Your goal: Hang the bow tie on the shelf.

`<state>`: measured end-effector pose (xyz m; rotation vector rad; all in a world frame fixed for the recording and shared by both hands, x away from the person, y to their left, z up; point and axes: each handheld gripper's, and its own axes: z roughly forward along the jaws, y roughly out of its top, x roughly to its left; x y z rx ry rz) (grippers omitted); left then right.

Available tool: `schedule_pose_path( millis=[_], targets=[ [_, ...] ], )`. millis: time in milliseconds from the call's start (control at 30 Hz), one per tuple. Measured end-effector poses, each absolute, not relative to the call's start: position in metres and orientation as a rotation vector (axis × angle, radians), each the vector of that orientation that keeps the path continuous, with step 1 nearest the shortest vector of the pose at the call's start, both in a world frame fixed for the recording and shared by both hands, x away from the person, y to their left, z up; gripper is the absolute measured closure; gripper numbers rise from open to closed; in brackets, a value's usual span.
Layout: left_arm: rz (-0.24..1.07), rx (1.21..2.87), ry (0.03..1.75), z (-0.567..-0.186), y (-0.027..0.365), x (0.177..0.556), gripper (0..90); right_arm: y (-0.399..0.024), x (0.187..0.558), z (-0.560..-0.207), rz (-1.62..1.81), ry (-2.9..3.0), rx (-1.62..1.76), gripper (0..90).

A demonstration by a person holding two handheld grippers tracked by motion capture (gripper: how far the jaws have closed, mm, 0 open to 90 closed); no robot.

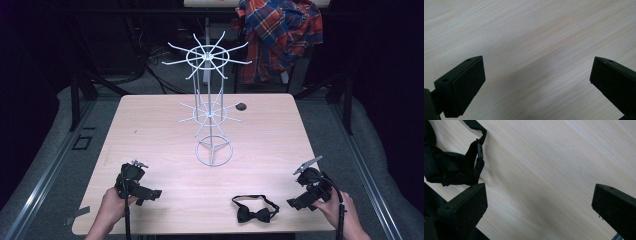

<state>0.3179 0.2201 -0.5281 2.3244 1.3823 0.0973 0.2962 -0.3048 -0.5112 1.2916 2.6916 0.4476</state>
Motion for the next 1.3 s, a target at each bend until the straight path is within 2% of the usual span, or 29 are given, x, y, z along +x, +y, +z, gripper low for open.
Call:
schedule_pose_path(
  millis=[867, 1233, 1300],
  targets=[
    [0.098, 2.329, 1.384, -0.529, 0.220, 0.318, 0.0, -0.280, 0.290, -0.497, 0.549, 2.729, 1.152, 0.0],
    [0.097, 2.332, 1.381, -0.529, 0.221, 0.318, 0.0, -0.247, 0.279, -0.496, 0.558, 2.784, 1.021, 0.2],
    [0.096, 2.328, 1.383, -0.529, 0.221, 0.318, 0.0, -0.240, 0.278, -0.499, 0.550, 2.800, 0.991, 2.7]
  ],
)
